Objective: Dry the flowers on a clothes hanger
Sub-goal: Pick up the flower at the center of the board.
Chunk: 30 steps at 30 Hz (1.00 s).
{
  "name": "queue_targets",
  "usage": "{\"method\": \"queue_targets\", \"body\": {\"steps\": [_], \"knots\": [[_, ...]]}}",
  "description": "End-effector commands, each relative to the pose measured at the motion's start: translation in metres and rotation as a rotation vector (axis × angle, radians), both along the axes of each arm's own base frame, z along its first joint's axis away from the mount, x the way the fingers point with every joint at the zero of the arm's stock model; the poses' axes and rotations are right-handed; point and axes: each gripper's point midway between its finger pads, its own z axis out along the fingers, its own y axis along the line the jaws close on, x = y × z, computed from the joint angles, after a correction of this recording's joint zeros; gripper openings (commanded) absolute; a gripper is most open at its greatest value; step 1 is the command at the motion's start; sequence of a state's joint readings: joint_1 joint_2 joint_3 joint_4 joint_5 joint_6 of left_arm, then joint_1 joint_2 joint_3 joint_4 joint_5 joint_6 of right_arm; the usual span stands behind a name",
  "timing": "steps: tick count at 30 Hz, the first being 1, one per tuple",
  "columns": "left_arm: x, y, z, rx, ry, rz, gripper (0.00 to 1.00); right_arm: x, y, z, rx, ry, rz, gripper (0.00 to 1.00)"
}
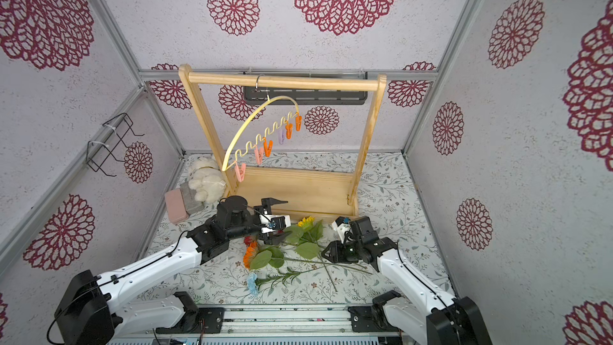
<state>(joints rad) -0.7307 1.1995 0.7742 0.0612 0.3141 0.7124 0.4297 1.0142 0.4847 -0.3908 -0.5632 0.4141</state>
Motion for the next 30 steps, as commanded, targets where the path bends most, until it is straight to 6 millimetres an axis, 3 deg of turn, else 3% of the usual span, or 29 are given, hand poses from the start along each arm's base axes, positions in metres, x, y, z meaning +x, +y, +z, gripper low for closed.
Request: {"method": "queue_targets", "body": {"steps": [1, 8, 21, 26, 30], "knots": [[0.004, 0.01, 0.007, -0.043, 0.0, 0.039, 0.97, 0.007, 0.006, 0.004, -0.007, -0.023, -0.019, 0.34], [0.003, 0.018, 0.006, -0.044, 0.001, 0.065, 0.97, 0.013, 0.016, -0.027, -0.08, -0.026, 0.004, 0.27], [-0.002, 0.02, -0.001, -0.031, 0.019, 0.055, 0.97, 0.014, 0.018, -0.053, -0.156, -0.027, 0.056, 0.26], [-0.004, 0.019, -0.002, -0.029, 0.021, 0.042, 0.97, 0.019, 0.021, -0.048, -0.157, -0.059, 0.066, 0.14], [-0.005, 0.02, 0.002, -0.033, 0.017, 0.043, 0.97, 0.021, 0.026, -0.029, -0.108, -0.105, 0.075, 0.07]]}}
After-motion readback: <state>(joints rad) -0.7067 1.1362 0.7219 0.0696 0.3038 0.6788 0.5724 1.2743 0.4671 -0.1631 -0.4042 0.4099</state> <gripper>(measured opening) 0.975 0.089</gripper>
